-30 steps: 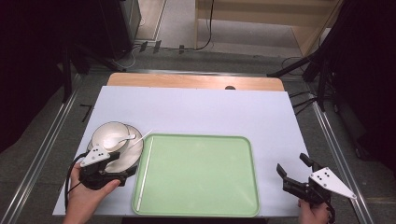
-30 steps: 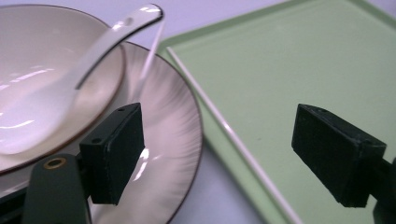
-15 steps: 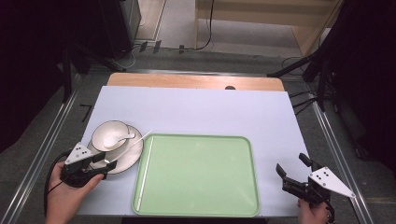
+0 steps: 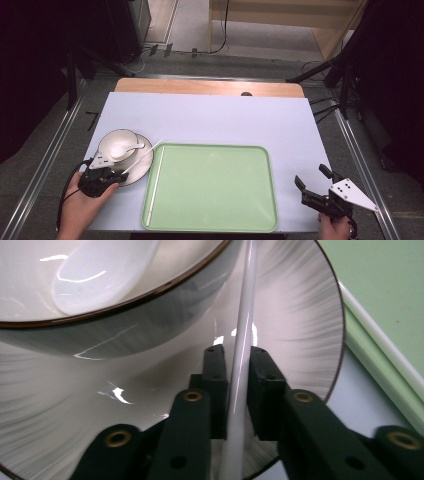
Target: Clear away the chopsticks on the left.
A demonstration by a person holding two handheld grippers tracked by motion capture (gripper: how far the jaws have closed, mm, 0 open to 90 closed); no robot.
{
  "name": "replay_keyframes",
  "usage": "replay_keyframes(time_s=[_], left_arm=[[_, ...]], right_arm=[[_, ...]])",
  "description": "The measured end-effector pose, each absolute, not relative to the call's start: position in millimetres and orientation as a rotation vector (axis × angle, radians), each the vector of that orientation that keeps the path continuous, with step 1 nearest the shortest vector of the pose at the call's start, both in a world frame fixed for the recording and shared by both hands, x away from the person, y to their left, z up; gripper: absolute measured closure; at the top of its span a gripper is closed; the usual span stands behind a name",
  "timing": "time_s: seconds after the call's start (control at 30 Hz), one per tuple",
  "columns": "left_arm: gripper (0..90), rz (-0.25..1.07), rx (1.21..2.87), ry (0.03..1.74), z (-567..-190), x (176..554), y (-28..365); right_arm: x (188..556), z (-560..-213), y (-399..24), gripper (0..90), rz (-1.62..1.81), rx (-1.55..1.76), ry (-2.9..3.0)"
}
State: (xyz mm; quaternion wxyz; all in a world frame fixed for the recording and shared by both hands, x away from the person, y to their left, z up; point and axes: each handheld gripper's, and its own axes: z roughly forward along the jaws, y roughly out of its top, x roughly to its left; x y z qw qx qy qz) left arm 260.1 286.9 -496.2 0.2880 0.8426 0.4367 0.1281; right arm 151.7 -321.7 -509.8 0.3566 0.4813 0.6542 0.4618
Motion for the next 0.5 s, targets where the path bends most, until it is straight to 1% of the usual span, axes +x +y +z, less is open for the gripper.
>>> replay_keyframes(time_s=[0.23,0.37,0.43,0.5], left_arm=[[84.7,0.358,2.246,1.167,-489.3,253.6,283.6],[84.8,0.368,2.195,1.151,-478.9,245.8,281.4],[84.8,0.353,2.157,1.132,-472.5,241.5,278.7],[84.8,0.3,2.119,1.089,-467.0,237.0,272.4]], right_arm=[[150.5,-509.4,-321.5,12.8,1.195,1.236,1.692],[148.9,-508.2,-323.7,12.9,1.199,1.235,1.683],[148.7,-508.2,-325.5,12.8,1.201,1.24,1.68],[148.6,-507.9,-326.4,12.8,1.199,1.238,1.675]])
